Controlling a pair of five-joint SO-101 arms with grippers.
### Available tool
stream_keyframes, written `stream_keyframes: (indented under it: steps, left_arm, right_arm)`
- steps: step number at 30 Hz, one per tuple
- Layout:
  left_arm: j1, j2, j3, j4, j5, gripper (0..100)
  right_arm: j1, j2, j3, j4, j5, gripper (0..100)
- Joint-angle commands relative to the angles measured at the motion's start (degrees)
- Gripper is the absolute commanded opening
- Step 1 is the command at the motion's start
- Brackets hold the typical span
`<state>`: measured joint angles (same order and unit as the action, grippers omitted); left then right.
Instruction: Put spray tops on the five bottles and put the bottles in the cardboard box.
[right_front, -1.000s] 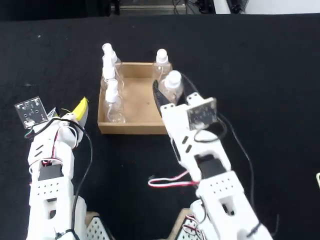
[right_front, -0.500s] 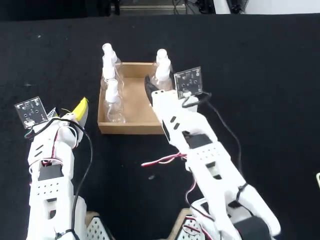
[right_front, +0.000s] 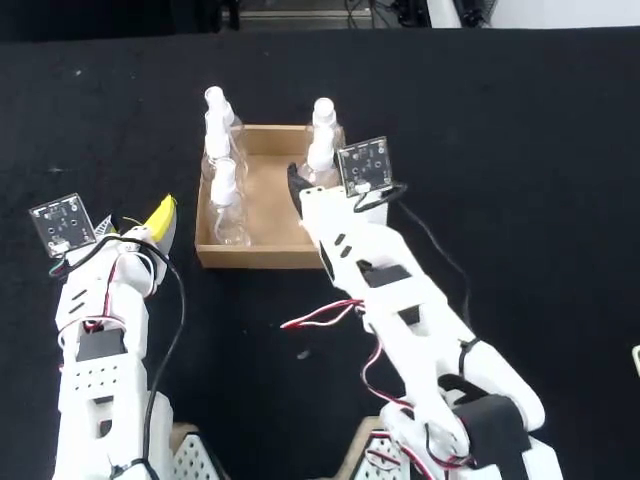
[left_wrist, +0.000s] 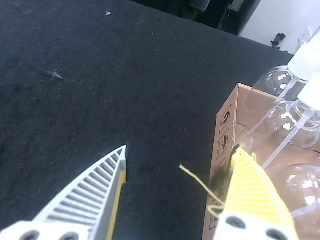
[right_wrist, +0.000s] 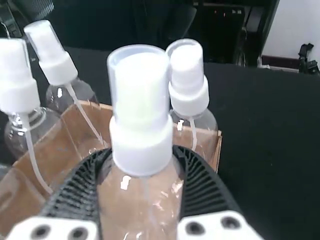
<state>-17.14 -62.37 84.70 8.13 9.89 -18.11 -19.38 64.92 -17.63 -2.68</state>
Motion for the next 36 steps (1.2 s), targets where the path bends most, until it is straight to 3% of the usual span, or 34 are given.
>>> stream_keyframes:
  steps: [1,19,26,36]
  left_arm:
    - [0.0,-0.5,-0.7,-1.2,-0.6,30]
    - [0.0,-0.5,-0.6,-1.2,-0.6,30]
    - [0.0,-0.5,-0.6,-1.2,-0.6,30]
    - [0.0,-0.5,-0.6,-1.2,-0.6,30]
  right_arm:
    - [2.5,0.3,-3.3,-1.8,-0.2,1.1]
    - [2.5,0.6,-1.6,-1.9,-0.2,1.1]
    - [1.7,0.6,3.3,-11.2,4.5,1.1]
    - [1.6,4.9,2.1,-10.8,4.2,1.1]
